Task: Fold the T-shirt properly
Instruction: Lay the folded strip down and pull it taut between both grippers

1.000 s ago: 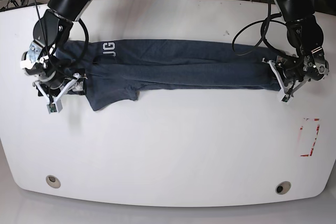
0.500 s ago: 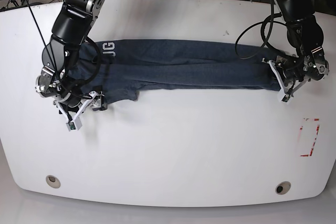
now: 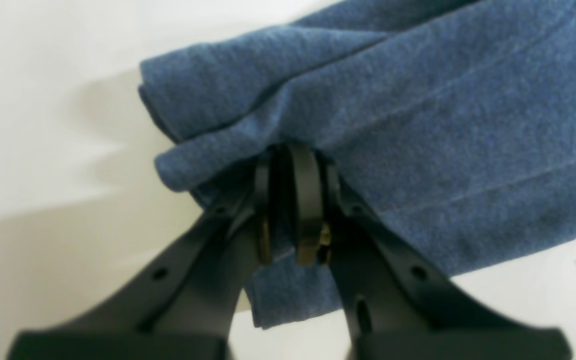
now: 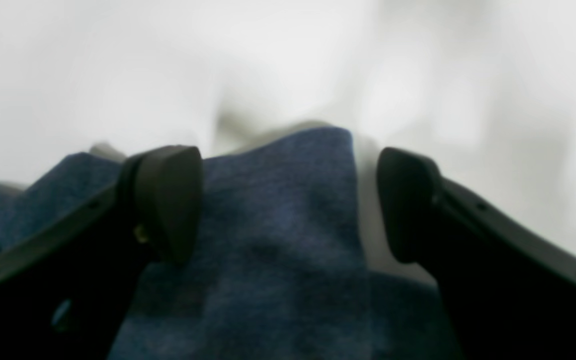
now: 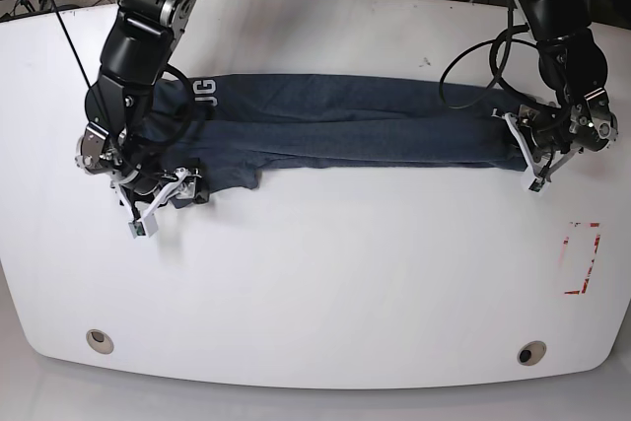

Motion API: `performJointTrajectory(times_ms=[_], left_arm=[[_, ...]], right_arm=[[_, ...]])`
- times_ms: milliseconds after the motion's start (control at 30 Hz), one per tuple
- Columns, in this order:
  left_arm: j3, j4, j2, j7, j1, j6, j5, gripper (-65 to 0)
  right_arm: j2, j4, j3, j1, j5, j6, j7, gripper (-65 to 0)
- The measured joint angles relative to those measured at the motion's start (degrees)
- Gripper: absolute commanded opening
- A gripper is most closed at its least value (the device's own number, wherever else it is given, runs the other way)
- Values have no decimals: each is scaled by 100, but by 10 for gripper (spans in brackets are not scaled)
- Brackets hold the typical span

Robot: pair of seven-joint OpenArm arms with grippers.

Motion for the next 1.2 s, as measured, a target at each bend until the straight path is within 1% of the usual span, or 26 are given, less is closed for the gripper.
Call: performJointTrajectory(times_ms=[100,133,167,200,233,300,600,767,900,967,1033,1200], left_arm=[[0,0,2,2,0,0,7,-606],[0,0,2,2,0,0,9,-606],[0,0,0,2,0,0,9,-606],[0,0,0,0,0,0,2,-606],[0,0,0,2,0,0,2,-606],[0,0,0,0,2,0,0,-606],[0,0,4,0,2,0,11,-606],[0,0,-4,-2,0,0,-4,-606],[0,0,-4,-2,4,0,-4,-606],[4,0,-2,-7,11,0,-9,-606],[11,0,-2,-20,15,0,-39,-606],[11,0,-2,-24,17,0,-68,-606]], right_arm=[[7,0,0,-2,-7,-2,-2,-327],[4,0,0,-13,-7,-4,-2,-392],[4,0,0,-22,-4,-4,-2,-433],[2,0,0,-39,-7,-4,-2,-512],[0,11,0,-57,-2,-2,7,-575],[-4,81,-2,-105,-11,0,-9,-631],[-31,979,11,-269,39,-4,-122,-642],[-55,1751,225,-557,129,13,-540,-642],[-48,2350,409,-859,96,11,-1075,-642],[-48,2618,474,-994,96,20,-1244,-640],[-59,2900,535,-1134,129,13,-1405,-639],[-63,3563,570,-1513,168,33,-1580,-637]])
